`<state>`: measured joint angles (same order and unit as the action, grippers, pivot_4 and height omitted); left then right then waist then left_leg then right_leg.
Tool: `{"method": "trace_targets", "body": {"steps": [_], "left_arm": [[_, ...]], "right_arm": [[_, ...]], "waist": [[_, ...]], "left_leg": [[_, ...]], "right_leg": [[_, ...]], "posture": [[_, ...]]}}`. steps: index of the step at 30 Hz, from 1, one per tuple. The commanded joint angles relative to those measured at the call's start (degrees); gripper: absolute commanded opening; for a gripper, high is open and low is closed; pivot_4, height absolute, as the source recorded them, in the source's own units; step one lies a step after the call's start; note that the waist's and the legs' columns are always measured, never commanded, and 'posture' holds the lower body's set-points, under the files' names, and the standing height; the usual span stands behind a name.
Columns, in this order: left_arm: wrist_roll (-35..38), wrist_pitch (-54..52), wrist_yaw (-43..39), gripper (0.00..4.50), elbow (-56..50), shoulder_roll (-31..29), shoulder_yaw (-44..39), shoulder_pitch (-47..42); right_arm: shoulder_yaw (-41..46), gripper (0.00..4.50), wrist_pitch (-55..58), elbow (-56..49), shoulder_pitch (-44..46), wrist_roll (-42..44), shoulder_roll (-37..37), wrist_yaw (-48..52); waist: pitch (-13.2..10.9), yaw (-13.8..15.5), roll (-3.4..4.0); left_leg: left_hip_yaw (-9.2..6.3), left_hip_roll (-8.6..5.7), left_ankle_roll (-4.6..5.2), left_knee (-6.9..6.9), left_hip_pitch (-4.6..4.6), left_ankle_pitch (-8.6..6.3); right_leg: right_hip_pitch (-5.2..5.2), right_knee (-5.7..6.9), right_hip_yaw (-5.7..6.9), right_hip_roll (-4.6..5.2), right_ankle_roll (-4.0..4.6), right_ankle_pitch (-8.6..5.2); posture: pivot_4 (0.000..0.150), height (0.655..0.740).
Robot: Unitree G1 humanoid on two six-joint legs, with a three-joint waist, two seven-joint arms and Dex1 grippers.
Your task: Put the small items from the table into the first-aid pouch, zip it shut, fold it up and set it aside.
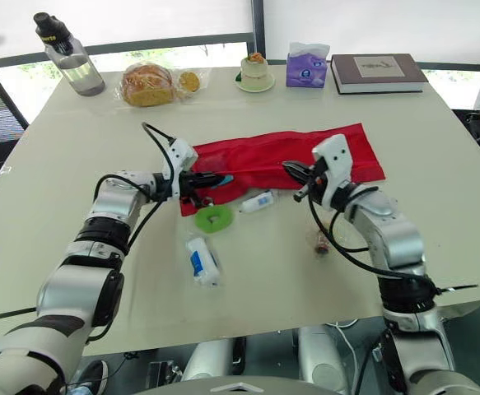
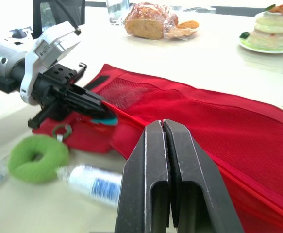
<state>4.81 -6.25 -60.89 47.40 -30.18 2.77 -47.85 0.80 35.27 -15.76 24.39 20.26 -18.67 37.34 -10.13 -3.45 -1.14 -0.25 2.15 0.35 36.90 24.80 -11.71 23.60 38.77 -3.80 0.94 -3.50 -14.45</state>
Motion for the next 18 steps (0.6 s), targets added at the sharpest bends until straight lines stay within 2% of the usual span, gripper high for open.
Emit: {"method": "trace_targets", "body": {"steps": [1,6,7,9,11,14,16,17,18], "left_arm": [[0.09,-0.6,-1.15,0.0,-4.19,-4.23,-1.17,2.32],[0.43,-1.98,-1.92,0.0,-8.02,-8.33,-1.86,5.52],[0.42,-2.15,-1.68,0.0,-8.27,-9.05,-2.12,5.88],[0.69,-2.75,-1.35,0.0,-8.52,-10.02,-2.45,6.24],[1.02,-3.35,-1.48,0.0,-8.6,-10.8,-2.62,6.43],[1.12,-3.43,-1.6,0.0,-8.24,-11.87,-3.03,6.5],[1.06,-3.31,-1.78,0.0,-7.94,-12.39,-3.09,6.46],[0.99,-3.31,-1.97,0.0,-7.89,-12.61,-3.09,6.49],[0.94,-3.26,-2.28,0.0,-7.86,-12.81,-3.04,6.51]], "right_arm": [[4.25,0.06,-0.94,-7.85,-3.66,4.6,-3.31,2.33],[10.19,0.06,-0.09,-13.83,-9.82,12.82,-8.04,6.12],[11.88,0.29,0.73,-14.87,-10.94,15.21,-9.0,6.58],[14.69,0.85,3.13,-16.41,-12.66,19.92,-10.85,6.55],[16.96,1.96,5.1,-17.73,-14.2,24.0,-12.82,6.72],[18.84,3.14,5.37,-19.63,-16.08,26.43,-16.12,7.3],[19.7,4.09,5.38,-20.33,-16.99,27.46,-18.19,7.55],[20.13,4.42,5.44,-20.58,-17.51,27.85,-19.19,7.79],[20.55,4.48,5.37,-20.68,-18.0,28.04,-19.99,7.83]], "waist": [[0.0,-0.1,-0.01],[0.0,0.21,-0.01],[-0.01,0.22,-0.01],[-0.01,0.23,-0.02],[0.0,0.43,-0.02],[-0.01,0.8,-0.02],[-0.02,1.03,-0.04],[-0.02,1.08,-0.04],[-0.02,1.15,-0.05]], "left_leg": [[0.02,0.01,0.0,-0.01,0.0,0.0],[0.02,0.01,0.0,-0.01,0.0,0.0],[0.02,0.01,0.0,-0.01,-0.02,0.0],[0.04,0.01,0.0,0.0,-0.02,0.0],[0.03,0.02,0.0,0.01,-0.03,0.0],[0.03,0.02,0.0,0.01,-0.02,0.0],[0.05,0.02,0.0,0.01,-0.02,0.0],[0.04,0.02,0.0,0.04,-0.01,0.0],[0.04,0.01,0.0,0.05,-0.01,0.0]], "right_leg": [[0.0,0.0,-0.01,0.0,0.02,-0.01],[0.0,0.0,-0.01,0.01,0.03,-0.02],[-0.01,0.0,-0.01,0.01,0.03,-0.02],[-0.01,-0.01,-0.01,0.02,0.03,-0.02],[-0.02,0.0,-0.01,0.02,0.03,-0.02],[-0.02,-0.01,-0.01,0.02,0.03,-0.03],[-0.02,-0.01,-0.02,0.02,0.03,-0.03],[-0.02,-0.01,-0.01,0.02,0.03,-0.03],[-0.02,0.0,-0.01,0.02,0.02,-0.03]], "posture": [[0.15,0.74],[0.15,0.74],[0.15,0.74],[0.15,0.74],[0.15,0.74],[0.15,0.74],[0.15,0.74],[0.15,0.74],[0.15,0.74]]}}
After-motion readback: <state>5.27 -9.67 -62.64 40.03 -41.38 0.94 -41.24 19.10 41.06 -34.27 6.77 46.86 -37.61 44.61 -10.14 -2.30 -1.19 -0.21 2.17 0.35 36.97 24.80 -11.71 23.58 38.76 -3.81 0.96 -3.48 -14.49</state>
